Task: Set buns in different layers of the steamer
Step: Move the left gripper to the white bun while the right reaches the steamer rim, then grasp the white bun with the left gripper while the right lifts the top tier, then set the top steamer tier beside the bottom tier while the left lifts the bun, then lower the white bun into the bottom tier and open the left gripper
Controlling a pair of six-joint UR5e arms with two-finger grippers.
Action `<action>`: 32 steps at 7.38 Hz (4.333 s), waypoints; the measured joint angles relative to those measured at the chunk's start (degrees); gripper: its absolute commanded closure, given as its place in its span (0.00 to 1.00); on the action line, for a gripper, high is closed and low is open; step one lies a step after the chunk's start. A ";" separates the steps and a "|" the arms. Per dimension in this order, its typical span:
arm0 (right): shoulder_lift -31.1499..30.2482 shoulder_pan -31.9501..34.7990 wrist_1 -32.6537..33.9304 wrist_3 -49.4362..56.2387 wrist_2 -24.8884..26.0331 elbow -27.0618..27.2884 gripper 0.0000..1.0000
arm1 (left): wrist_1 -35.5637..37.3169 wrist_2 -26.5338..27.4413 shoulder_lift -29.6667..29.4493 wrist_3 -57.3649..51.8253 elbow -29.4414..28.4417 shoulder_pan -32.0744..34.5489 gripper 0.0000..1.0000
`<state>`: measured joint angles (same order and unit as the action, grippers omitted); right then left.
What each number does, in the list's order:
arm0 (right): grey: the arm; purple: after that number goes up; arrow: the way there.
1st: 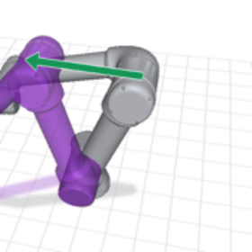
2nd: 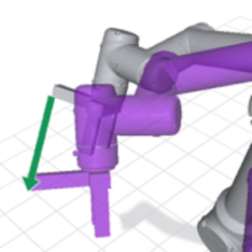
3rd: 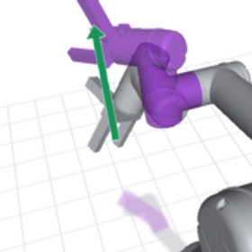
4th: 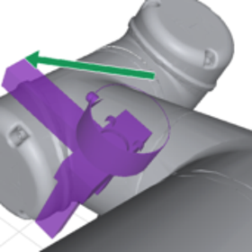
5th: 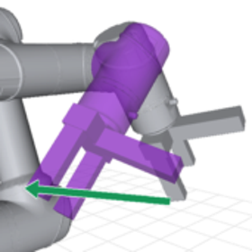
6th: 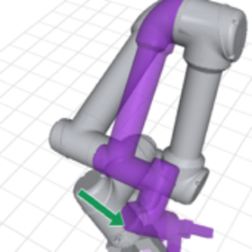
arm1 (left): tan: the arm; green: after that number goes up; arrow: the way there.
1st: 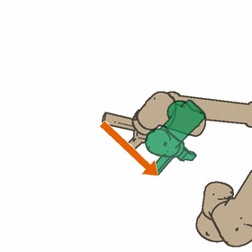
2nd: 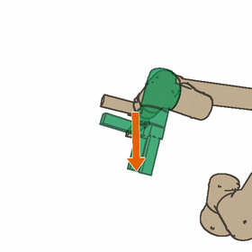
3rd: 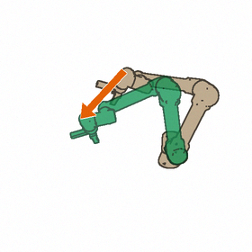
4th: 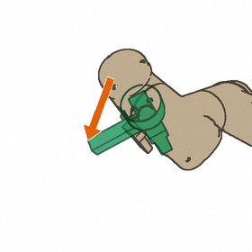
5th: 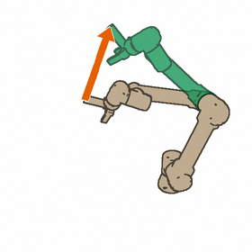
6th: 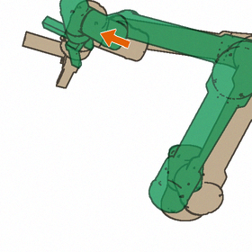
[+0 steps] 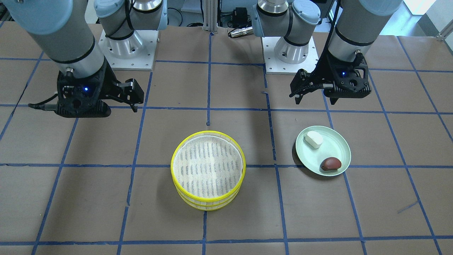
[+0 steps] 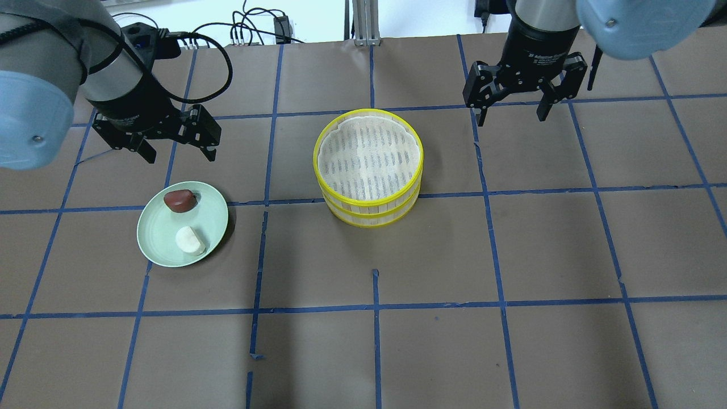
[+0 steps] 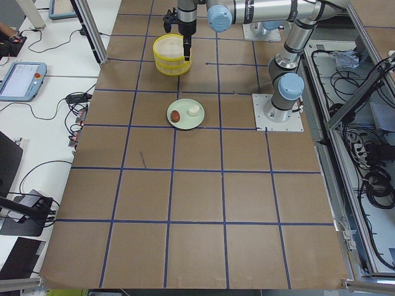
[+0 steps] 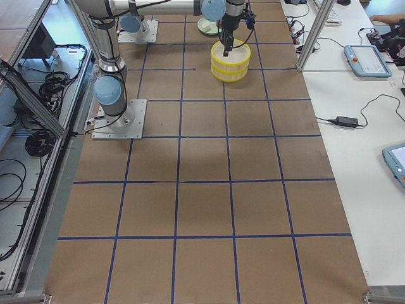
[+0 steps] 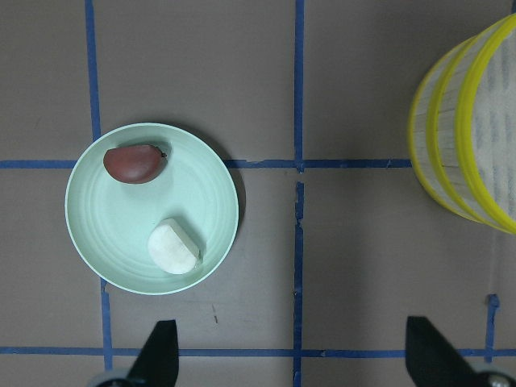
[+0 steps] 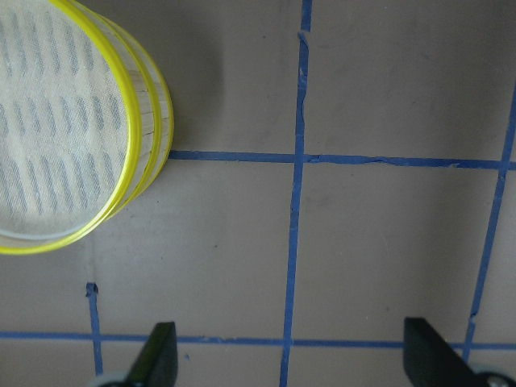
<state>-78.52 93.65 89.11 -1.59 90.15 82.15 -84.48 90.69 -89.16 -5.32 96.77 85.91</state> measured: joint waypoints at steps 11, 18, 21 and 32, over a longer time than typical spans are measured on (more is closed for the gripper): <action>15.05 5.84 23.65 -12.08 -6.70 6.60 0.85 | 16.85 6.68 -16.82 -9.19 14.88 -8.61 0.18; 10.09 2.08 14.48 -3.29 -4.04 3.96 0.87 | 21.17 8.94 -15.27 -9.15 13.26 -7.86 0.98; 9.68 -5.66 12.55 11.46 1.06 3.21 0.92 | 16.71 -0.93 -9.49 -2.35 4.71 -1.39 0.98; 9.66 -7.02 12.97 15.20 5.73 3.95 0.91 | 40.00 -6.36 -25.80 24.73 -0.28 19.30 0.00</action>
<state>-68.86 86.63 102.08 13.62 95.88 86.10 -44.48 84.33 -114.96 19.41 96.49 105.21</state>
